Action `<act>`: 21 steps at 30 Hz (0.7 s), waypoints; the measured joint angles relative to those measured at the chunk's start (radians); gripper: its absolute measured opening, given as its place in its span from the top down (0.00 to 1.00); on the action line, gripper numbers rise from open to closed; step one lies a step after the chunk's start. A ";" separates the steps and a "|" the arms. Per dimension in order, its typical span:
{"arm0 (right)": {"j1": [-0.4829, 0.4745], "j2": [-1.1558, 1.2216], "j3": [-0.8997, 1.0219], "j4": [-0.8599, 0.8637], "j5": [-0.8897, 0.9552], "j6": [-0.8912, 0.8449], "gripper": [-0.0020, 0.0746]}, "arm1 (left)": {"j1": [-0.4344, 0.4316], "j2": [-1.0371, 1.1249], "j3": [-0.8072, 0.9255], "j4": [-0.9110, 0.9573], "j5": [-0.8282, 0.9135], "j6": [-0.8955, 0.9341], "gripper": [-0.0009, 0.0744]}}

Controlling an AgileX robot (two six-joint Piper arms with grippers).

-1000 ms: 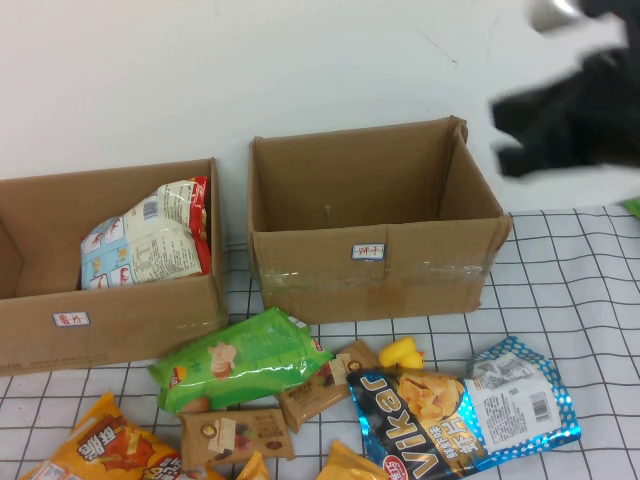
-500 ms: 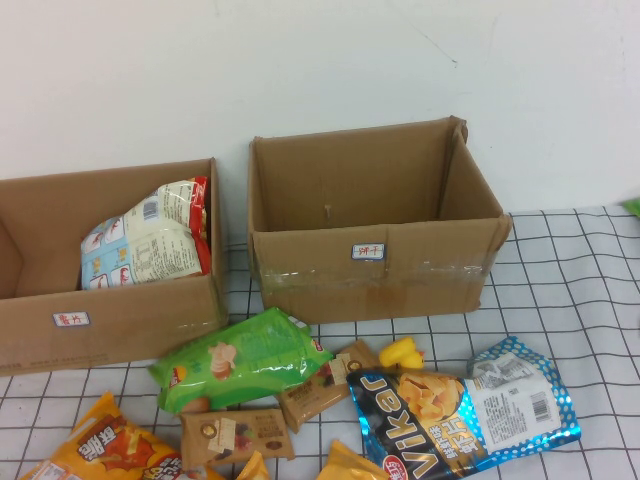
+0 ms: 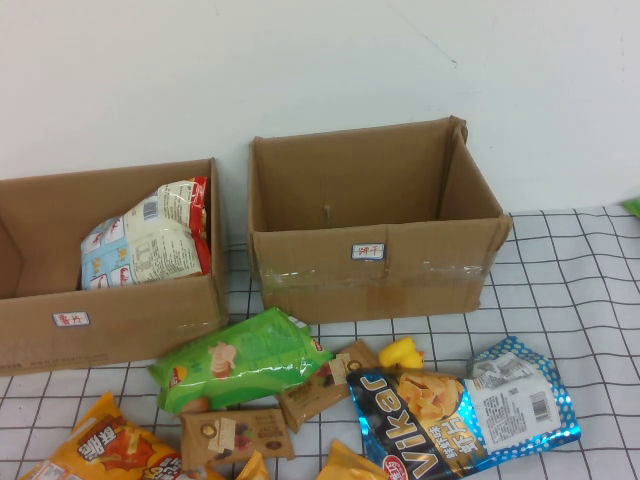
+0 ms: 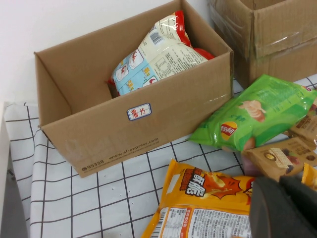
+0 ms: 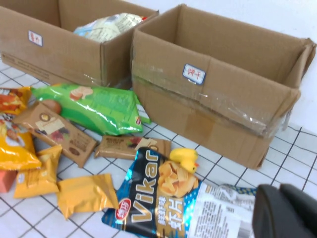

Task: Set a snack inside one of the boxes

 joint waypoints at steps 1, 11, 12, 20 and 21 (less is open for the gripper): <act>0.000 -0.020 0.019 0.000 -0.004 -0.002 0.97 | 0.000 0.000 0.000 0.000 0.000 0.000 0.99; 0.000 -0.101 0.152 -0.047 -0.021 -0.039 0.97 | -0.001 0.000 0.000 -0.002 0.000 0.000 0.99; -0.002 -0.113 0.171 -0.058 -0.021 -0.024 0.97 | -0.002 0.000 0.000 -0.002 0.000 0.000 0.99; -0.229 -0.268 0.287 -0.301 -0.061 0.315 0.97 | -0.005 0.000 0.000 -0.004 0.000 0.000 0.99; -0.268 -0.280 0.294 -0.322 -0.061 0.347 0.97 | -0.005 0.000 0.000 -0.004 0.000 0.000 0.99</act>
